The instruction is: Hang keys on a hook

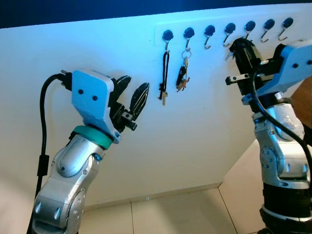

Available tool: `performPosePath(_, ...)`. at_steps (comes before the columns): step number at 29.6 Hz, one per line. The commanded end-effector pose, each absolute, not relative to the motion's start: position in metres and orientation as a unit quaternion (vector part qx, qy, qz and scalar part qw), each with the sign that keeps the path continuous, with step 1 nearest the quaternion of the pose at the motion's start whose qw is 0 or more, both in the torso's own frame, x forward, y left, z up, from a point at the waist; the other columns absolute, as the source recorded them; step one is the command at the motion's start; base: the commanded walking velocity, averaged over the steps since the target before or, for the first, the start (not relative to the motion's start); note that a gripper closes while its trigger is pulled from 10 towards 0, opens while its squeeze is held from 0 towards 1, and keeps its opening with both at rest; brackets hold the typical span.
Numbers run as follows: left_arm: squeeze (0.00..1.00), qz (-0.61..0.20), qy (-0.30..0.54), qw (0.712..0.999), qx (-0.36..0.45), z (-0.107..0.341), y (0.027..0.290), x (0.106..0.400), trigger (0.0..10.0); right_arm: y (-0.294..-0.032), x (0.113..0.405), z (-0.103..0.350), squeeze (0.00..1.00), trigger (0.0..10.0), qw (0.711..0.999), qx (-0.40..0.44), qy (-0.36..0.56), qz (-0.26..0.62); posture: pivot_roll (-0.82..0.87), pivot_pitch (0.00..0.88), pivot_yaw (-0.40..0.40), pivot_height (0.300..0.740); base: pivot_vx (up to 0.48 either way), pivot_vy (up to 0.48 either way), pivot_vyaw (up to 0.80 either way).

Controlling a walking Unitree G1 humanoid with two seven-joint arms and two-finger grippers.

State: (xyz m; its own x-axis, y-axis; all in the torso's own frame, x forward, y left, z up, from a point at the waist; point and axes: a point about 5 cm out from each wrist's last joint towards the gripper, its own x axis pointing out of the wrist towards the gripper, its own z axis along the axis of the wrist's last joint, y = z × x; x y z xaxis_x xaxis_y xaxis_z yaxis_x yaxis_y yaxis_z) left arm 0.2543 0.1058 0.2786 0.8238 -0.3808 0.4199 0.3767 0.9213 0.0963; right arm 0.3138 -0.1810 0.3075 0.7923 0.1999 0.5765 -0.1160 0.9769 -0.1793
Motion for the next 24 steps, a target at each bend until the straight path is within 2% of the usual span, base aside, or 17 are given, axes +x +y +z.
performPosePath(1,0.00,-0.201,-0.213,0.956,-0.002,0.278,0.105,0.256,10.0,-0.179,0.316,0.309,0.00,10.0,0.943,-0.073,-0.313,0.089,-0.11,0.038,0.120,0.740,0.000,0.000,0.00)
performPosePath(8,0.00,-0.199,-0.214,0.956,-0.009,0.279,0.106,0.254,10.0,-0.170,0.325,0.314,0.00,10.0,0.939,-0.075,-0.316,0.112,-0.10,0.033,0.107,0.740,0.000,0.000,0.00)
performPosePath(24,0.00,-0.194,-0.209,0.958,-0.022,0.277,0.105,0.257,10.0,-0.161,0.321,0.317,0.00,10.0,0.928,-0.097,-0.324,0.158,-0.12,0.027,0.097,0.740,0.000,0.000,0.00)
